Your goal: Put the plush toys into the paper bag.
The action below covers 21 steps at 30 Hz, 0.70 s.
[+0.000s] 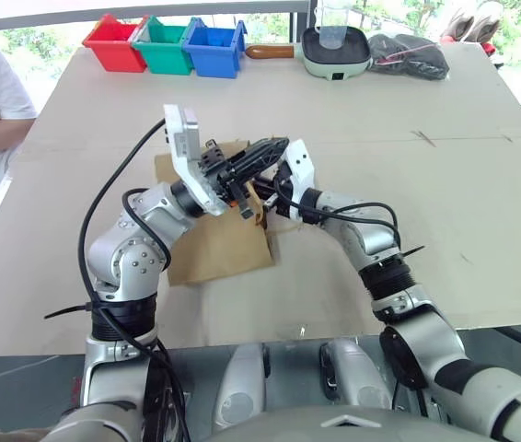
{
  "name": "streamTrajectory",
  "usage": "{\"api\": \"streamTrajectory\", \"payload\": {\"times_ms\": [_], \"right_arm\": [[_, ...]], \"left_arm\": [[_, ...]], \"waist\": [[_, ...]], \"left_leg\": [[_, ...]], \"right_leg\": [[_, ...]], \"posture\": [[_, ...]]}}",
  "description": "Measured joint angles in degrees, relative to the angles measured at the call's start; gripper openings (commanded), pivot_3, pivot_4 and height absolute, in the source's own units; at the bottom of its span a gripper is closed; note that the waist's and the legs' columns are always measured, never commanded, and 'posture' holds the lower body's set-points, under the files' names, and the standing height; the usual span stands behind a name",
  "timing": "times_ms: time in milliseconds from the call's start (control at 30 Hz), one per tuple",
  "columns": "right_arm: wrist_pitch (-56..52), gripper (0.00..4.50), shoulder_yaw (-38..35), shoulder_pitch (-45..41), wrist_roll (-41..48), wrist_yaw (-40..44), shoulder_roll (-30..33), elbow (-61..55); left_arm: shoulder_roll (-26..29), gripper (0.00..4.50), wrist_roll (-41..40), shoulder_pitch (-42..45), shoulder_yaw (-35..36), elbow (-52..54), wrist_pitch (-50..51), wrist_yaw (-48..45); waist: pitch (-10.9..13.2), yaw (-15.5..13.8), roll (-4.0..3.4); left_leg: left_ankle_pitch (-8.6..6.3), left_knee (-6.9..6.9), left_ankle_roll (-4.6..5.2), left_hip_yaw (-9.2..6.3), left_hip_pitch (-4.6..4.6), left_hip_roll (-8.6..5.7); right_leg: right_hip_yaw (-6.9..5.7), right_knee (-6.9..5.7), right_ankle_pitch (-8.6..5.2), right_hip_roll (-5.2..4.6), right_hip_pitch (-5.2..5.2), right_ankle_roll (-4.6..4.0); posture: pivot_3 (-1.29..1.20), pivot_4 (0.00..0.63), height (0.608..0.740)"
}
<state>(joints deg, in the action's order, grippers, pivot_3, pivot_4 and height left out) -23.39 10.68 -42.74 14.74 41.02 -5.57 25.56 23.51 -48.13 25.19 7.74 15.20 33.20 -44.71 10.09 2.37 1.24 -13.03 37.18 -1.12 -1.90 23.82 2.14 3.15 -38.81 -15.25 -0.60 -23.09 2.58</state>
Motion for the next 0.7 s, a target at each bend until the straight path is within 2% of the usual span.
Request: {"api": "streamTrajectory", "payload": {"times_ms": [67,167,267,400,700], "right_arm": [[0.3,1.45,0.2,-0.1,0.8,3.2,-0.5,2.3],[-0.1,3.09,0.1,-0.1,2.9,9.0,-0.5,3.5],[-2.4,4.29,0.6,1.7,4.7,13.4,1.6,-0.1],[-5.9,4.29,0.7,6.3,5.6,14.4,6.5,-7.8],[-14.2,4.29,-3.9,11.8,5.9,5.8,18.5,-28.2]], "left_arm": [[0.1,0.00,0.7,-0.7,0.0,0.0,-0.2,-0.1],[0.6,0.00,0.9,-1.2,0.2,0.0,-0.8,-0.3],[1.0,0.00,0.9,-2.3,1.1,0.0,-1.5,-0.3],[0.8,0.00,0.8,-3.6,1.7,0.0,-2.1,-0.1],[-1.0,0.00,0.7,-2.9,1.8,-0.4,-3.7,-0.3]], "waist": [[0.0,0.0,-0.01],[0.0,-0.1,-0.01],[0.0,-0.2,-0.01],[0.0,-0.3,-0.02],[0.0,-0.5,-0.02]], "left_leg": [[0.00,0.00,0.00,-0.01,0.00,0.00],[0.00,0.01,0.00,-0.02,0.01,0.00],[0.00,0.01,0.00,-0.03,0.02,0.00],[0.00,0.03,0.00,-0.04,0.03,-0.02],[0.00,0.03,0.00,-0.04,0.04,-0.03]], "right_leg": [[0.00,0.00,0.00,0.00,0.00,0.00],[-0.02,0.00,0.00,-0.01,0.00,0.00],[-0.04,0.00,0.00,-0.02,0.01,0.00],[-0.06,0.00,0.00,-0.04,0.01,0.00],[-0.05,0.00,-0.01,-0.04,0.01,0.00]], "posture": [[0.00,0.150,0.740],[0.00,0.150,0.740],[0.00,0.150,0.740],[0.00,0.150,0.740],[0.00,0.150,0.740]]}}
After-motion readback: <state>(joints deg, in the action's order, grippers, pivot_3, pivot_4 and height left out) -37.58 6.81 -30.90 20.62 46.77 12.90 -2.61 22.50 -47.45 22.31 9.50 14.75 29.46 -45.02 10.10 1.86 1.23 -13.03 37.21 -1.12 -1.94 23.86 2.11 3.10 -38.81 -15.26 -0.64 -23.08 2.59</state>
